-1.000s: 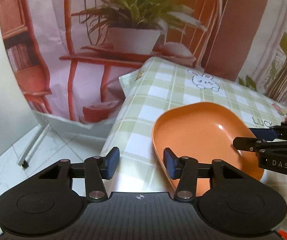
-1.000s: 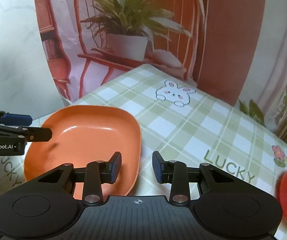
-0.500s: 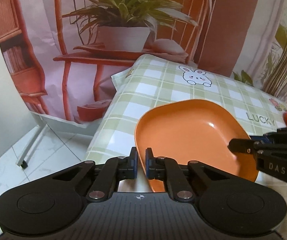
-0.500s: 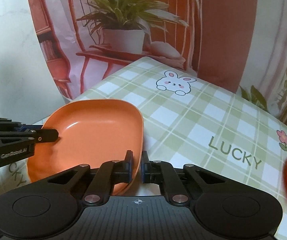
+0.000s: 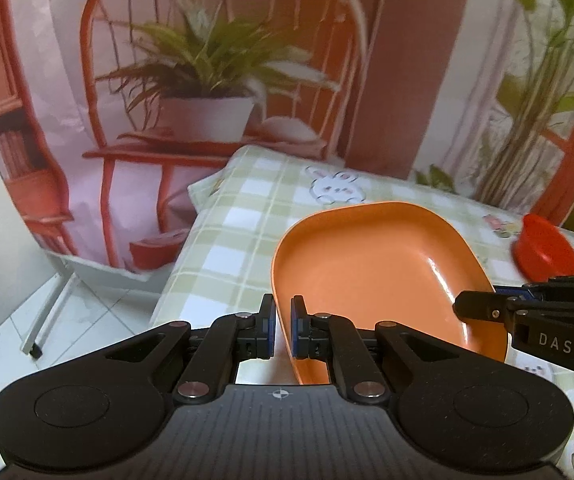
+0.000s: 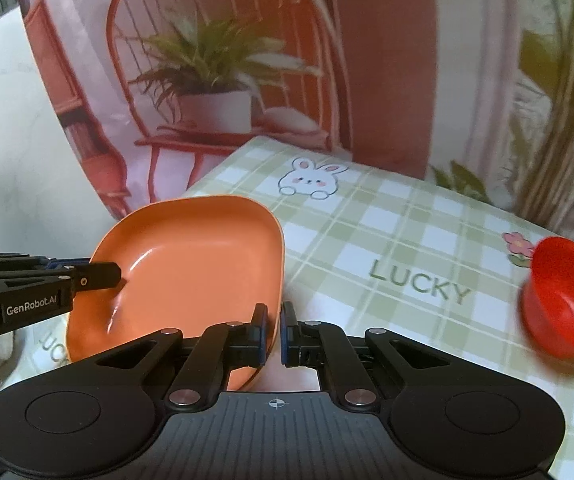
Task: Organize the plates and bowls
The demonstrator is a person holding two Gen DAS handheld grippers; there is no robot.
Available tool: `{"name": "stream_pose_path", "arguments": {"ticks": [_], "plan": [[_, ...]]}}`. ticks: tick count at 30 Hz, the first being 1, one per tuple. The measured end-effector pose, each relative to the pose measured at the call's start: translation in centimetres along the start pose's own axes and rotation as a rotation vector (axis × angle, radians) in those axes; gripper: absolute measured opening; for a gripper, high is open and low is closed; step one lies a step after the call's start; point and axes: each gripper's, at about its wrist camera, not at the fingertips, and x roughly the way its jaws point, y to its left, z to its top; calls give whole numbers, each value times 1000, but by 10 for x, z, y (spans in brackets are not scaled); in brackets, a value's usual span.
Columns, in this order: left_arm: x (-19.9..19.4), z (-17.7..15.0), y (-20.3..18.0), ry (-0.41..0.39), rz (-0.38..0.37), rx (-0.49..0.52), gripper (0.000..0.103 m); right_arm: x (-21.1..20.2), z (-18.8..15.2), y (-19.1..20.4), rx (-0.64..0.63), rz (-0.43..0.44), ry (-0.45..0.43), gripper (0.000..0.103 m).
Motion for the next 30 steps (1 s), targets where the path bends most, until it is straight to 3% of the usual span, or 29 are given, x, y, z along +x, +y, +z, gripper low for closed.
{"name": "stream_pose_path", "arguments": {"ticks": [15, 30], "plan": [[-61, -8, -79, -55, -37, 87, 8, -97, -36, -43, 126, -19, -95, 6], [-72, -34, -168, -14, -157, 147, 8, -177, -111, -118, 263, -86, -136, 7]]}}
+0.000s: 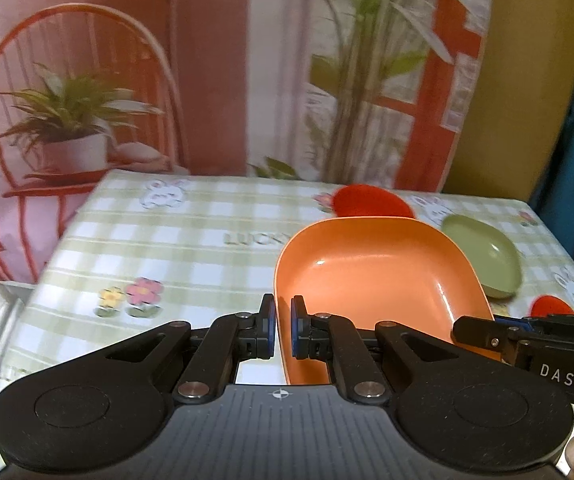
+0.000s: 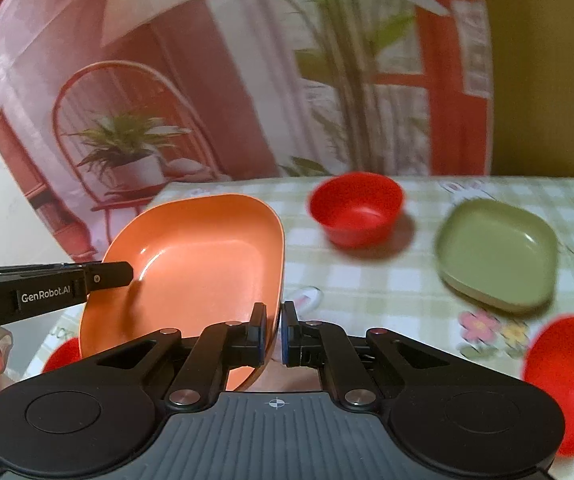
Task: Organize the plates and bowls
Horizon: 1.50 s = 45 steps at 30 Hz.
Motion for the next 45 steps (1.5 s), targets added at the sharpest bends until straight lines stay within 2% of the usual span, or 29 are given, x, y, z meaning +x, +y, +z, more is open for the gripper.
{"name": "stream_pose_path", "arguments": {"ticks": [9, 18, 31, 45], "plan": [[7, -15, -41, 43, -64, 35, 9, -29, -35, -56, 115, -51, -11, 7], [10, -32, -66, 86, -111, 40, 9, -44, -56, -86, 149, -98, -6, 6], [12, -52, -88, 105, -108, 103, 9, -56, -87, -106, 165, -147, 11, 7], [19, -60, -85, 139, -101, 89, 9, -48, -94, -106, 155, -154, 50, 7]]}}
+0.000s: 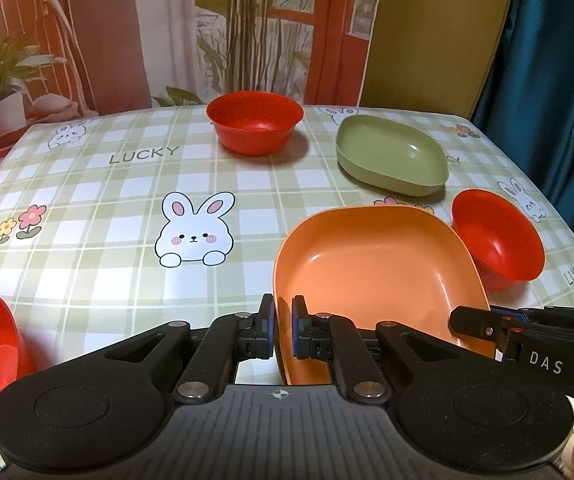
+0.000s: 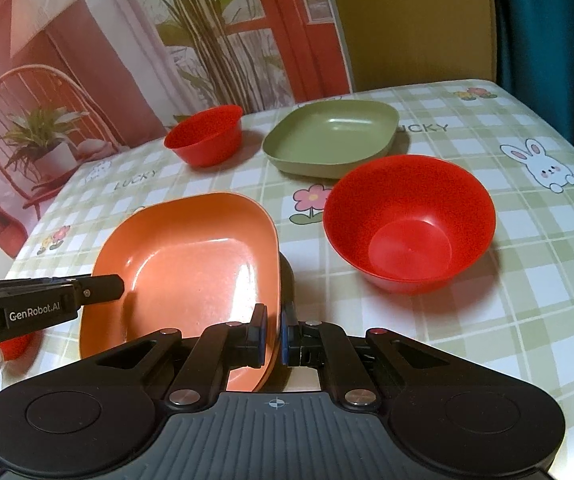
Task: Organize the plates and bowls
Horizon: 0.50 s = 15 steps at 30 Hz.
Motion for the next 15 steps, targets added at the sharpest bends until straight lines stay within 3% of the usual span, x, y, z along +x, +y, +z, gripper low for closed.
{"name": "stream_pose_path", "arguments": {"ticks": [15], "plan": [[9, -6, 4, 31, 3, -18, 9, 6, -4, 7, -68, -29, 11, 7]]}}
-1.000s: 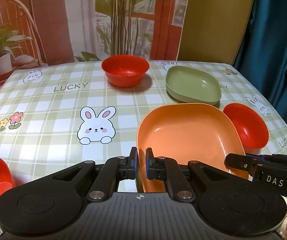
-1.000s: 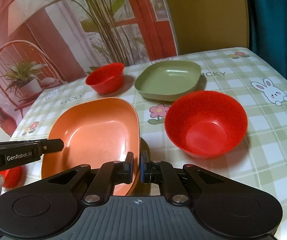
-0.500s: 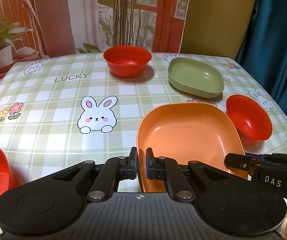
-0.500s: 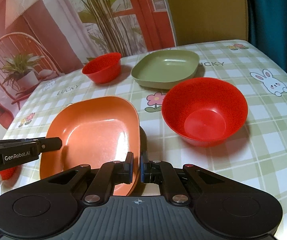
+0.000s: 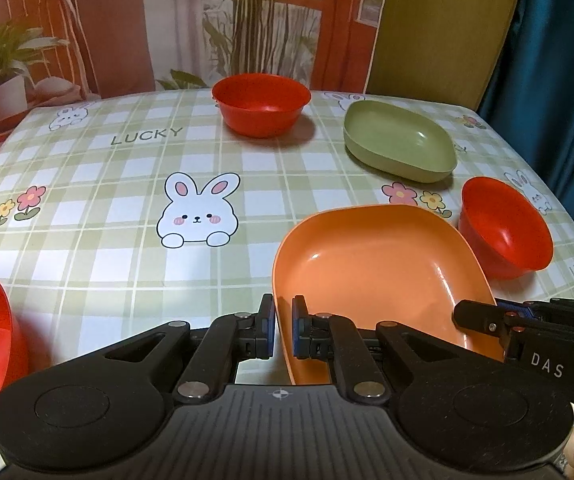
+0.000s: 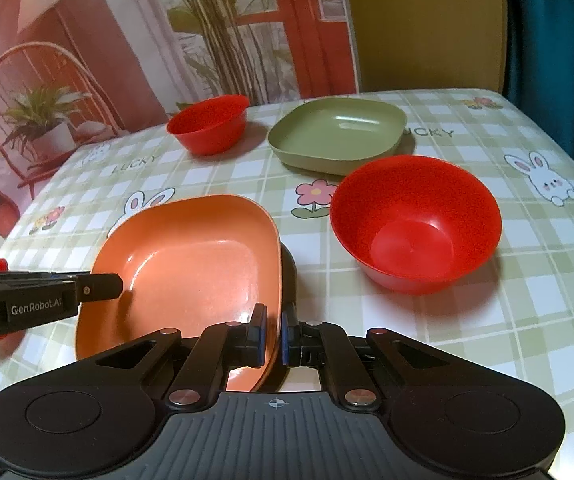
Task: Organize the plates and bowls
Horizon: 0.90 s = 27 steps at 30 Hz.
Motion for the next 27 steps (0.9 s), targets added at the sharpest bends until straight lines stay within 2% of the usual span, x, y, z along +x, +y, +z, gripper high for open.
{"name": "stream_pose_path", "arguments": {"ticks": [11, 22, 24, 27], "plan": [[0, -2, 3, -4, 2, -19, 10, 1, -1, 1, -6, -2, 5, 10], [-2, -4, 5, -14, -6, -20, 14, -4, 2, 5, -35, -2, -27, 18], [-2, -5, 5, -17, -7, -16, 14, -5, 2, 6, -41, -18, -37, 22], [-2, -6, 3, -21, 1, -5, 14, -4, 2, 5, -52, -40, -45, 22]]}}
